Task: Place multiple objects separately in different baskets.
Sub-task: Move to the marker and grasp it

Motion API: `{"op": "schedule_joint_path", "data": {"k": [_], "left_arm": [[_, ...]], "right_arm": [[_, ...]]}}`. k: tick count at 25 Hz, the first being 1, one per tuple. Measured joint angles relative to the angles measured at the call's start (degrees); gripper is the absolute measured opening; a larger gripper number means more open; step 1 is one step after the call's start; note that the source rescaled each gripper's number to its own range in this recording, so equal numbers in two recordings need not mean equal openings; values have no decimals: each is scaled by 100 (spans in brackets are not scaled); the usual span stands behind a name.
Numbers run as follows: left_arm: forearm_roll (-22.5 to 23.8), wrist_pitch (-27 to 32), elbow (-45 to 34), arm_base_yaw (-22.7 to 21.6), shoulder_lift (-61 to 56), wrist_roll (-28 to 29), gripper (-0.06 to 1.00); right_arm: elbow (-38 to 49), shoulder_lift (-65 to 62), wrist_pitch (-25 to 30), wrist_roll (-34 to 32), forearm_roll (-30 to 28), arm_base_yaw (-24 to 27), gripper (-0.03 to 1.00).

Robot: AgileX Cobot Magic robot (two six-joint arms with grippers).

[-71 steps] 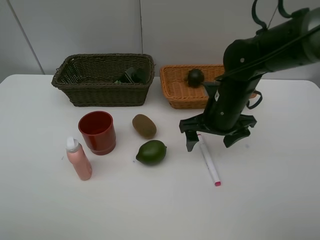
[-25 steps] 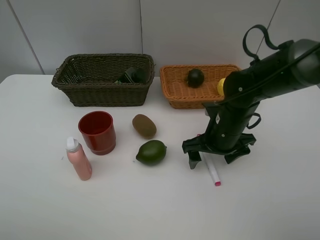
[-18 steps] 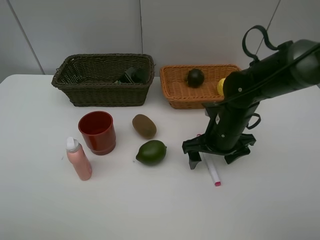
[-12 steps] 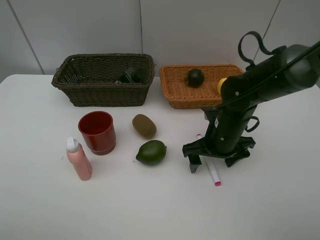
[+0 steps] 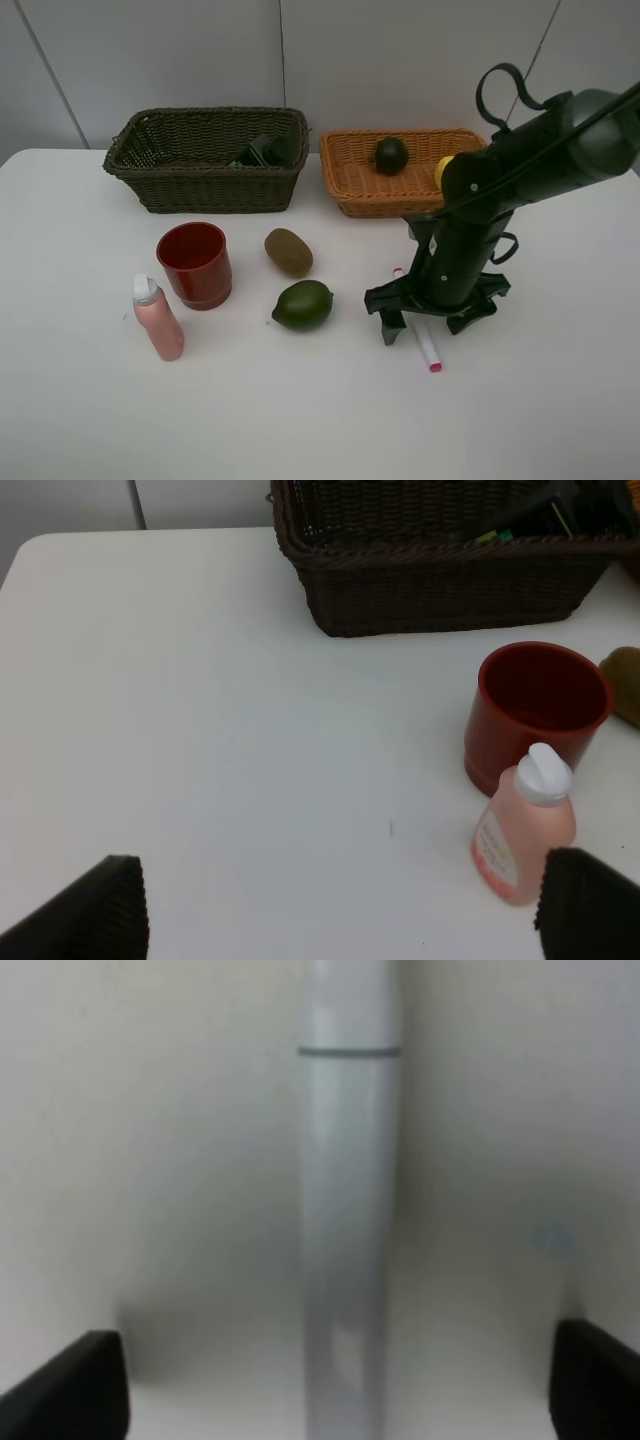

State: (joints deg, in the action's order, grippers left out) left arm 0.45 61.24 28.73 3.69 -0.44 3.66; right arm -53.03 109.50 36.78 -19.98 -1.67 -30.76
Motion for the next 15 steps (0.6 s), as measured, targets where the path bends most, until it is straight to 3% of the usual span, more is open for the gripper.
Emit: {"op": "schedule_joint_path", "data": {"k": [2, 5, 6, 15], "left_arm": [[0, 0, 0, 0, 0, 0, 100], [0, 0, 0, 0, 0, 0, 100], [0, 0, 0, 0, 0, 0, 100], [0, 0, 0, 0, 0, 0, 100]], "right_arm": [[0, 0, 0, 0, 0, 0, 61], [0, 0, 34, 0, 0, 0, 13], [0, 0, 42, 0, 0, 0, 3], [0, 0, 73, 0, 0, 0, 0]]}}
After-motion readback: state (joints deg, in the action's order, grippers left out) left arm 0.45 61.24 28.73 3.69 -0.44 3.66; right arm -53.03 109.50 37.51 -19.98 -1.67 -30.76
